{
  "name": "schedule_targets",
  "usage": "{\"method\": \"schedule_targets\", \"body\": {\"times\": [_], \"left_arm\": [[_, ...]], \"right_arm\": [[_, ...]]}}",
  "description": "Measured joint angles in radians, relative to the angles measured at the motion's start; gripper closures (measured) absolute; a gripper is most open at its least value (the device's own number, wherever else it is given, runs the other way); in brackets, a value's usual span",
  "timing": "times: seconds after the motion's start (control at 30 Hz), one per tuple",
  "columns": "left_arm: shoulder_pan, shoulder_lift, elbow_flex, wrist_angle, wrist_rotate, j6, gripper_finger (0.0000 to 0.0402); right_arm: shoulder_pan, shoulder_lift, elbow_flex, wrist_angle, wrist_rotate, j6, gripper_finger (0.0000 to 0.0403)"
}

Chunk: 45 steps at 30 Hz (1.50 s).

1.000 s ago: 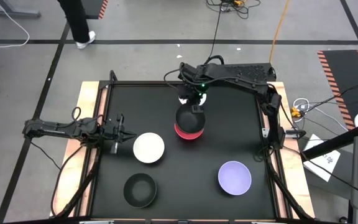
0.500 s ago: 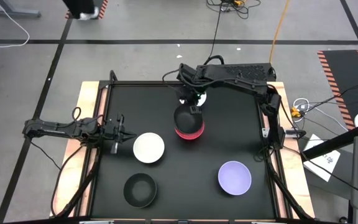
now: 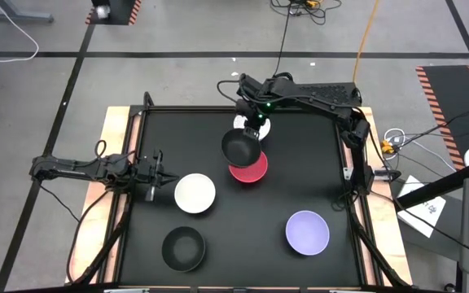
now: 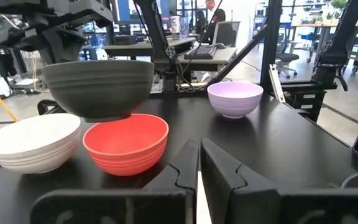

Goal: Nest bowls inside each other
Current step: Stack the right black bowl on top of the red bowl

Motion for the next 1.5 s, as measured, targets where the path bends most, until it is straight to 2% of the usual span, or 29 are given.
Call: {"method": "schedule_targets", "body": {"times": [0.2,0.57,1.5], "left_arm": [[0.000,0.000,0.000,-0.002,0.000,0.006,0.0380],[0.000,0.000,0.000,-0.014,0.000,0.006,0.0380],[0.000,0.000,0.000,-0.029,0.000,0.003,0.0380]], "right_arm": [[0.009,0.000,0.000,-0.070,-0.016,0.023,0.0401],[0.054,0.021,0.000,-0.112,0.140,0.002,0.0401],[0.084,0.114,0.000,-0.150,0.148,-0.015,0.0401]]}}
